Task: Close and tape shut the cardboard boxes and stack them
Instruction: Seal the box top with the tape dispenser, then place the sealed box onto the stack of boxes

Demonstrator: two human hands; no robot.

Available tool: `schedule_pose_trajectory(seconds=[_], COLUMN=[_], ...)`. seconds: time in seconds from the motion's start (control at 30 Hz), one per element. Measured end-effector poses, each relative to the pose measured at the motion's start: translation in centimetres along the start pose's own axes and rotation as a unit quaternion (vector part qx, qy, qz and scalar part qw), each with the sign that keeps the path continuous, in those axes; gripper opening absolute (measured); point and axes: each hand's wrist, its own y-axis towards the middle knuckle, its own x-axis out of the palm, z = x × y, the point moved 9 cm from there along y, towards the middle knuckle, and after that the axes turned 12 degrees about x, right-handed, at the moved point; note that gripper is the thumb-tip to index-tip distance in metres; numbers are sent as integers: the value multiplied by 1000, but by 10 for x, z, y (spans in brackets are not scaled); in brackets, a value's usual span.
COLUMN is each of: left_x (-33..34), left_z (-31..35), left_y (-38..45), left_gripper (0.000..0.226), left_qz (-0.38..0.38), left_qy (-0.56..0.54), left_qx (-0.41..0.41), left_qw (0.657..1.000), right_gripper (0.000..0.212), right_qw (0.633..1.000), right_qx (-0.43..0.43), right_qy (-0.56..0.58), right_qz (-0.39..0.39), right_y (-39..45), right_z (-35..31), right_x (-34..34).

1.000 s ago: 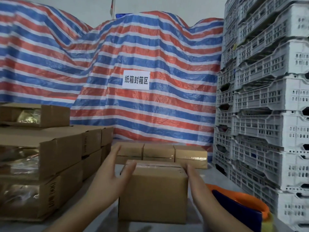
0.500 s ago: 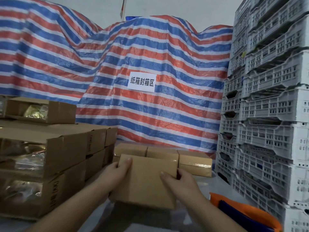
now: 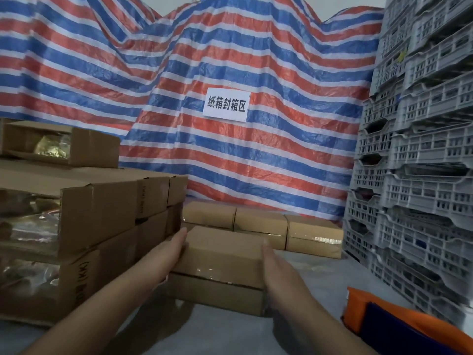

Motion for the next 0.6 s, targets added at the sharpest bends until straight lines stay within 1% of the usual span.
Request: schedule_pose_trajectory(seconds=[0.03,0.07,0.1,0.13,0.2,0.23,0.27,0.33,0.37,0.43,0.47,0.53,0.6], left_x=[-3,-6,-6,-5,4,9,13,13,12,7,5,1,-2], left_z=[5,13,21,29,33,31,29,27,26,26,26,24,21], left_y=[0,-3,-7,-11,-16,-15,-15,-10,-7,7,16,36,56], left_gripper=[58,62,65,67,70,75,80,89,90,90,89,86,83], left_qz=[9,20,30,33,0,-22,-37,-38,-30,-22,-25,-27,-19], left_qy=[78,151,198,218,231,245,264,318,360,443,471,505,527], left_qx=[42,95,148,196,248,255,257,255,252,237,225,202,188], left_qw=[996,984,969,956,941,935,929,912,898,864,852,839,828], right_gripper=[67,62,61,67,85,88,87,83,83,87,90,97,98], right_qw=[996,989,981,974,957,951,949,949,948,941,936,921,909], right_qx=[-63,-104,-125,-138,-157,-164,-171,-185,-188,-189,-189,-184,-177], right_qy=[-54,-102,-143,-179,-242,-258,-261,-253,-254,-279,-298,-343,-378], right_qz=[19,31,31,26,26,32,39,41,35,23,15,-5,-12], right_y=[-10,-18,-23,-26,-28,-28,-26,-21,-18,-6,3,21,41], right_z=[-12,-20,-24,-26,-26,-26,-26,-27,-29,-35,-39,-48,-57], right_x=[-2,-3,-2,0,4,5,5,9,14,24,30,41,52])
